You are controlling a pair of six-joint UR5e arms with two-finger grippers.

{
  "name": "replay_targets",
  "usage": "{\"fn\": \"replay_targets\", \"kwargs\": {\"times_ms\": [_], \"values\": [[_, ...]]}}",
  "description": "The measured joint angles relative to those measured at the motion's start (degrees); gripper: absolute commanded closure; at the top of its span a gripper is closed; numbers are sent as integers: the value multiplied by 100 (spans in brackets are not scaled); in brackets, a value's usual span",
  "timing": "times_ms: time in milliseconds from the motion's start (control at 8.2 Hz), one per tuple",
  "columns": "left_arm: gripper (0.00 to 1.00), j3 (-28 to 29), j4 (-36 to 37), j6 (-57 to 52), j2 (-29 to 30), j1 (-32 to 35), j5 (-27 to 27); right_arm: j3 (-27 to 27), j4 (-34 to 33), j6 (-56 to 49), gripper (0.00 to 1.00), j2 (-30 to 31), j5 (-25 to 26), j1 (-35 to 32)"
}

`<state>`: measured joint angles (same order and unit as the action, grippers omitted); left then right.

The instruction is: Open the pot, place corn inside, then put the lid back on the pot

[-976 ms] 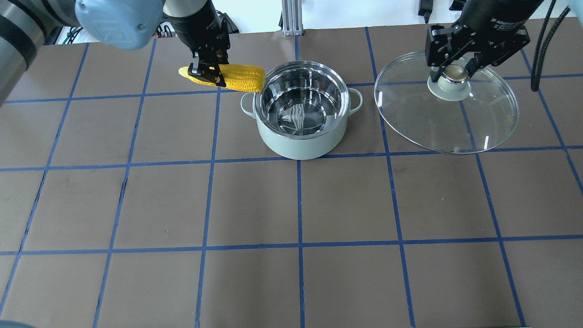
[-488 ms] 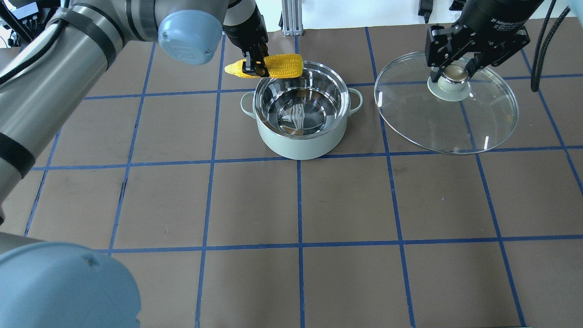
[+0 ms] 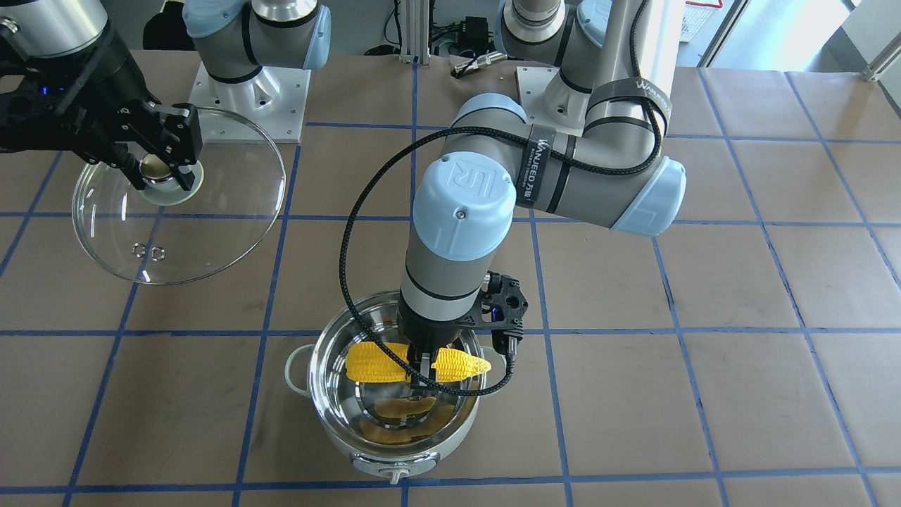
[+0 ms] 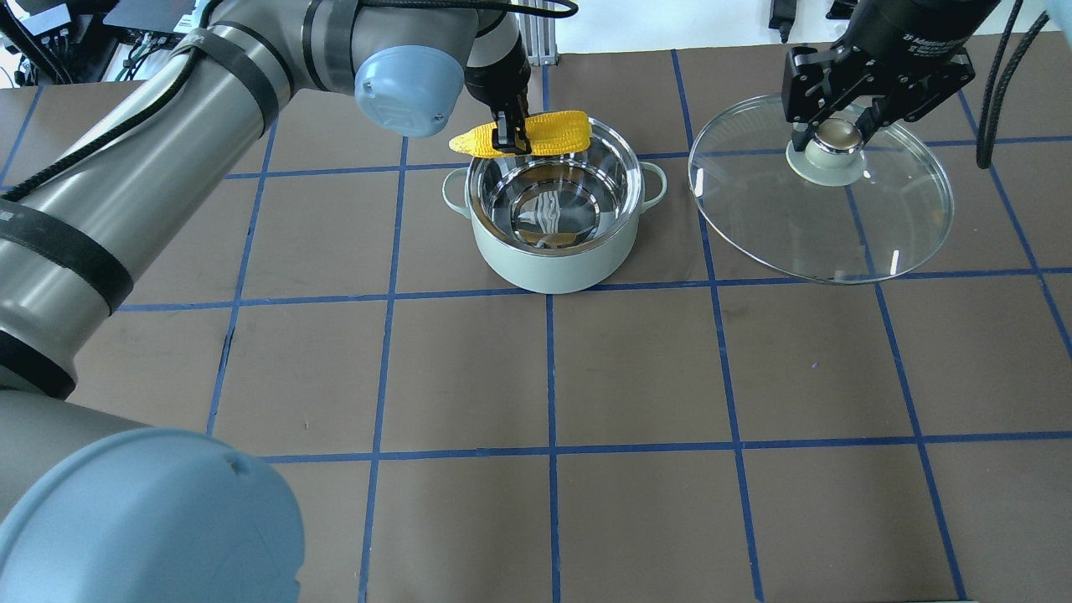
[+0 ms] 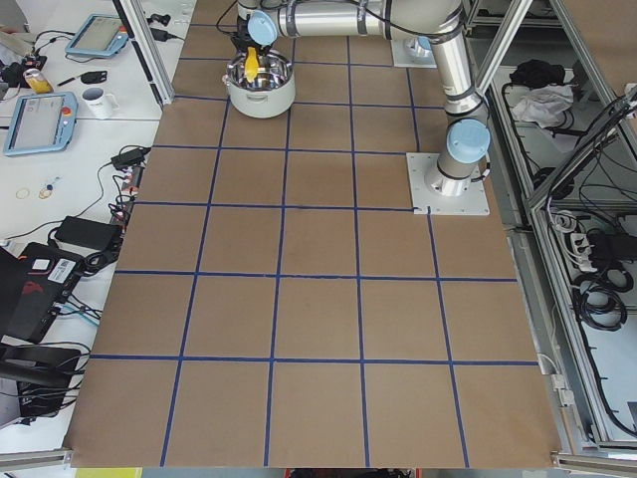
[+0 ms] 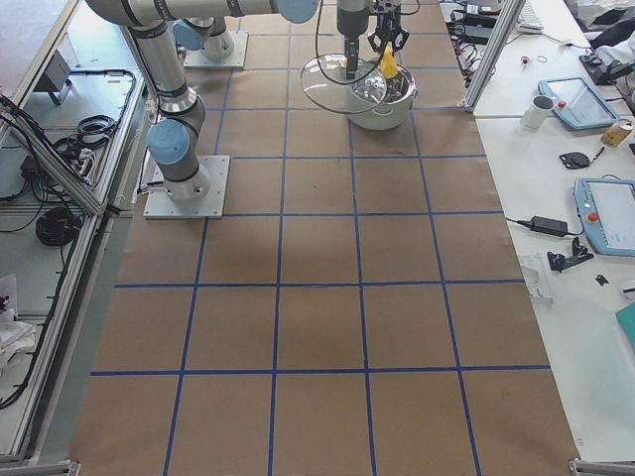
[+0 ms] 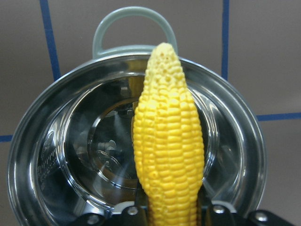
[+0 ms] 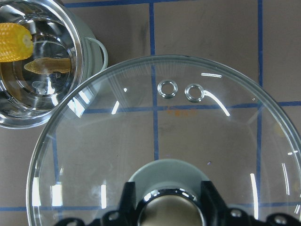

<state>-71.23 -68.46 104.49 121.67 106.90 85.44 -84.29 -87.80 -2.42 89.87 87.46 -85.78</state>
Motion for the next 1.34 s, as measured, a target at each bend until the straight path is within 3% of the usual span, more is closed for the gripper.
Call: {"fn": "replay_targets", "kwargs": {"times_ms": [1098, 1341], "values": [[100, -250, -44, 91, 94, 199, 91, 0, -5, 46, 66, 4, -1, -17], [84, -347, -6, 65, 96, 194, 102, 0, -8, 55, 66, 4, -1, -17]]}}
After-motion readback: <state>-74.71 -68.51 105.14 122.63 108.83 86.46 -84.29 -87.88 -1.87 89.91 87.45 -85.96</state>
